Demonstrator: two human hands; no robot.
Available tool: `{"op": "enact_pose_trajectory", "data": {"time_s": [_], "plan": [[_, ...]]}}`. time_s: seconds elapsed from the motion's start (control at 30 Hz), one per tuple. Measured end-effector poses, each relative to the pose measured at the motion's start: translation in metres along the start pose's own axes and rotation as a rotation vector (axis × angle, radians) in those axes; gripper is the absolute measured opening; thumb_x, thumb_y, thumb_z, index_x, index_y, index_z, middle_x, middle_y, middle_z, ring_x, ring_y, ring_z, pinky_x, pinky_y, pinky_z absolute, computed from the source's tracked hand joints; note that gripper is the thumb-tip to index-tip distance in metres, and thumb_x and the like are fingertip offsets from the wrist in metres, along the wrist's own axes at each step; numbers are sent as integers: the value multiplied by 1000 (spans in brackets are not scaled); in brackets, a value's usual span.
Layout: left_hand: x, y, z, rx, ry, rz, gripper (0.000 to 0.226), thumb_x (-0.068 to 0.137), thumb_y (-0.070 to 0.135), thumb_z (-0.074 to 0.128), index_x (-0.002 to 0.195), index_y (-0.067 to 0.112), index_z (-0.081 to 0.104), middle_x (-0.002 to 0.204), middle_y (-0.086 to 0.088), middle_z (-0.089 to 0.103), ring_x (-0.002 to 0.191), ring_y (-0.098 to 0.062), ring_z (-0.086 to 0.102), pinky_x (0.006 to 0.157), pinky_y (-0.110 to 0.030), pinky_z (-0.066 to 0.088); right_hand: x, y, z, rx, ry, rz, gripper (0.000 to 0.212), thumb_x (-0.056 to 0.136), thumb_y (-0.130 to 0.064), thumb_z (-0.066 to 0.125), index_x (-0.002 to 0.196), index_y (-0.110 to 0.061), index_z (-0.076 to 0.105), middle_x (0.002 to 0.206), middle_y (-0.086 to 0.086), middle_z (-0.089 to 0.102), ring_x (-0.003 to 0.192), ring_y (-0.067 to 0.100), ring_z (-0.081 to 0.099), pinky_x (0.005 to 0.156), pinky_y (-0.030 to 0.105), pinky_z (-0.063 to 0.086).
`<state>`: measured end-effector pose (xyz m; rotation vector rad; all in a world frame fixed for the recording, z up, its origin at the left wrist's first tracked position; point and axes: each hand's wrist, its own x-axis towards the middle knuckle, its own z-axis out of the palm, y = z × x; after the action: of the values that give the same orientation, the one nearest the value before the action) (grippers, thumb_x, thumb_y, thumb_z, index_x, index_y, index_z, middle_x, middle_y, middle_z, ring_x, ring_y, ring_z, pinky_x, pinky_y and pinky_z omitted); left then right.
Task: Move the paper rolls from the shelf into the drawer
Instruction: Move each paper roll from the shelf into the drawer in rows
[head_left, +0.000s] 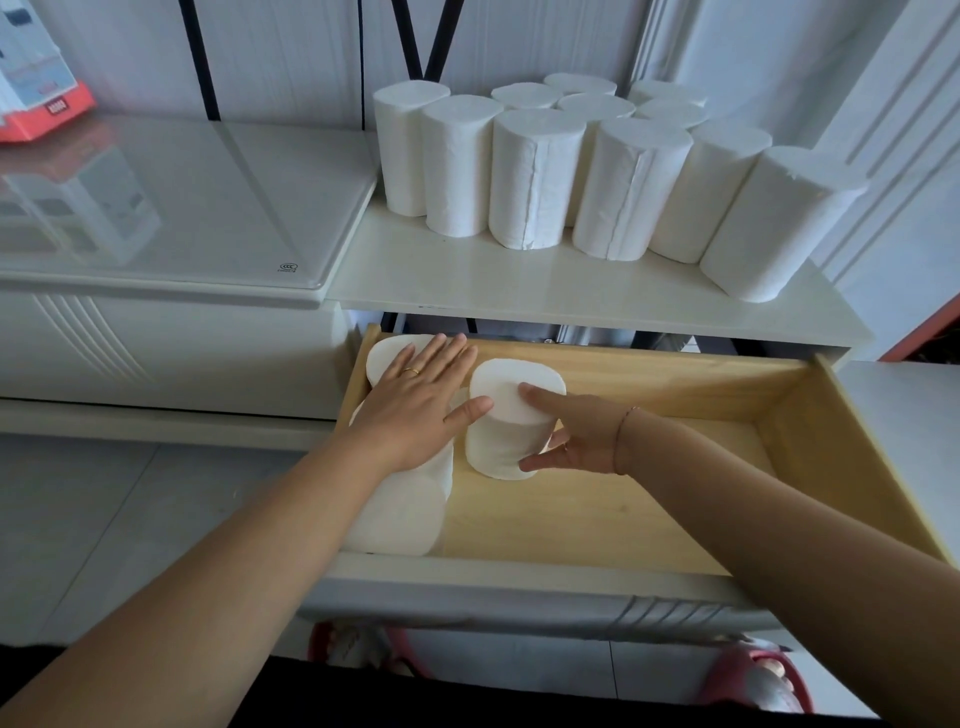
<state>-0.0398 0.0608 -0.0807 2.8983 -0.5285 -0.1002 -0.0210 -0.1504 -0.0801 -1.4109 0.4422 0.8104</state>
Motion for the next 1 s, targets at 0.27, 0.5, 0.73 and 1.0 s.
{"op": "enact_pose_trajectory", "data": {"time_s": [0.27, 0.5, 0.73, 1.0], "plan": [[1, 0, 1, 12, -2, 16, 81, 79, 71, -6, 148, 30, -12, 155, 12, -20, 139, -2, -23, 114, -29, -15, 9, -10, 12, 14, 78, -67, 70, 86, -40, 68, 141, -7, 38, 150, 14, 30, 133, 41, 40, 88, 44, 56], [4, 0, 6, 44, 9, 14, 82, 78, 71, -7, 148, 28, -12, 155, 12, -19, 139, -3, -24, 114, -29, -16, 13, -13, 13, -45, 89, -82, 58, 87, -43, 67, 129, -9, 45, 130, 9, 39, 114, 36, 52, 87, 42, 57], [10, 6, -3, 60, -82, 20, 79, 84, 69, 3, 148, 27, -14, 155, 10, -22, 139, -6, -25, 114, -32, -15, 8, -17, 16, -439, 149, -92, 62, 94, -59, 41, 132, -10, 46, 129, 12, 52, 94, 31, 65, 88, 41, 55], [22, 13, 0, 24, 10, 97, 68, 94, 58, 15, 150, 25, -6, 158, 9, -12, 142, -5, -15, 114, -27, -13, -1, -74, 2, -956, 691, -660, 36, 90, -47, 51, 83, -12, 56, 75, 0, 56, 73, 21, 53, 60, 29, 35]]}}
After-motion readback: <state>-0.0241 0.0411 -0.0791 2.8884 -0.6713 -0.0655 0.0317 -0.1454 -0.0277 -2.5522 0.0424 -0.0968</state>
